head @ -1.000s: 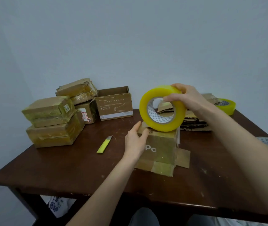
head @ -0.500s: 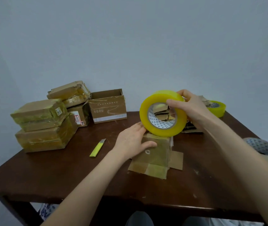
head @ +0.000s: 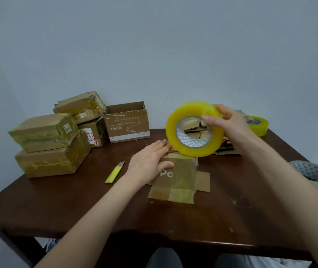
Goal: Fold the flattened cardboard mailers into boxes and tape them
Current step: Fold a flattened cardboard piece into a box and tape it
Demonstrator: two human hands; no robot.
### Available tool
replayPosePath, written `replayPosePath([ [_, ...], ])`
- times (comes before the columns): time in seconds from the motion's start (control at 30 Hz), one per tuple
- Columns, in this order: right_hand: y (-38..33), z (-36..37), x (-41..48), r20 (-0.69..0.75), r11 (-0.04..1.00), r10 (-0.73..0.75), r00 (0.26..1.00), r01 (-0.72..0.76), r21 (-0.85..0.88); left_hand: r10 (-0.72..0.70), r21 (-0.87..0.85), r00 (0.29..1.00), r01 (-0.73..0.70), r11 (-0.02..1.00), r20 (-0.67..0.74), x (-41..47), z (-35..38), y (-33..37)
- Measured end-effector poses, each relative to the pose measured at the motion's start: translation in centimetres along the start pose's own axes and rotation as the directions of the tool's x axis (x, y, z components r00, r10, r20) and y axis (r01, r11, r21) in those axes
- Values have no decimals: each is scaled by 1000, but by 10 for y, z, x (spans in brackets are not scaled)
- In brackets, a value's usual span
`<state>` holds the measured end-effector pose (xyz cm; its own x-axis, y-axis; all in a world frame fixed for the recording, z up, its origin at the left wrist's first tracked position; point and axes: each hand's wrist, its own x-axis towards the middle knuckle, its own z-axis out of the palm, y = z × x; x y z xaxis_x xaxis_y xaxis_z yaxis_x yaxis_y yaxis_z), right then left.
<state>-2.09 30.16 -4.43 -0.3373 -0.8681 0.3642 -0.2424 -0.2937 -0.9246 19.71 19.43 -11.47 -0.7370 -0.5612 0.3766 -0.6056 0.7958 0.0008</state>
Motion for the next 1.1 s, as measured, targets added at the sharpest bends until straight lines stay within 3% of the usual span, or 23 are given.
replayPosePath([
  [0.3, 25, -53, -9, 8, 993, 118, 993, -118, -4, -55, 7, 995, 54, 998, 81, 3, 2, -1],
  [0.5, 34, -66, -12, 100, 987, 155, 983, -150, -56, -145, 198, 977, 113, 974, 158, 11, -8, 27],
  [0.63, 40, -56, -19, 87, 994, 113, 990, -113, -3, -103, 37, 992, 100, 994, 67, 18, -2, 44],
  [0.8, 49, -29, -17, 67, 995, 99, 993, -98, -26, -386, 15, 922, 386, 922, 27, 21, 3, 0],
  [0.97, 52, -18, -16, 58, 985, 123, 991, -129, 115, -339, 51, 933, 335, 941, 121, 19, 10, -26],
  [1.1, 48, -21, -13, 56, 996, 80, 995, -82, 36, -326, 52, 940, 322, 945, 103, 17, 7, -22],
])
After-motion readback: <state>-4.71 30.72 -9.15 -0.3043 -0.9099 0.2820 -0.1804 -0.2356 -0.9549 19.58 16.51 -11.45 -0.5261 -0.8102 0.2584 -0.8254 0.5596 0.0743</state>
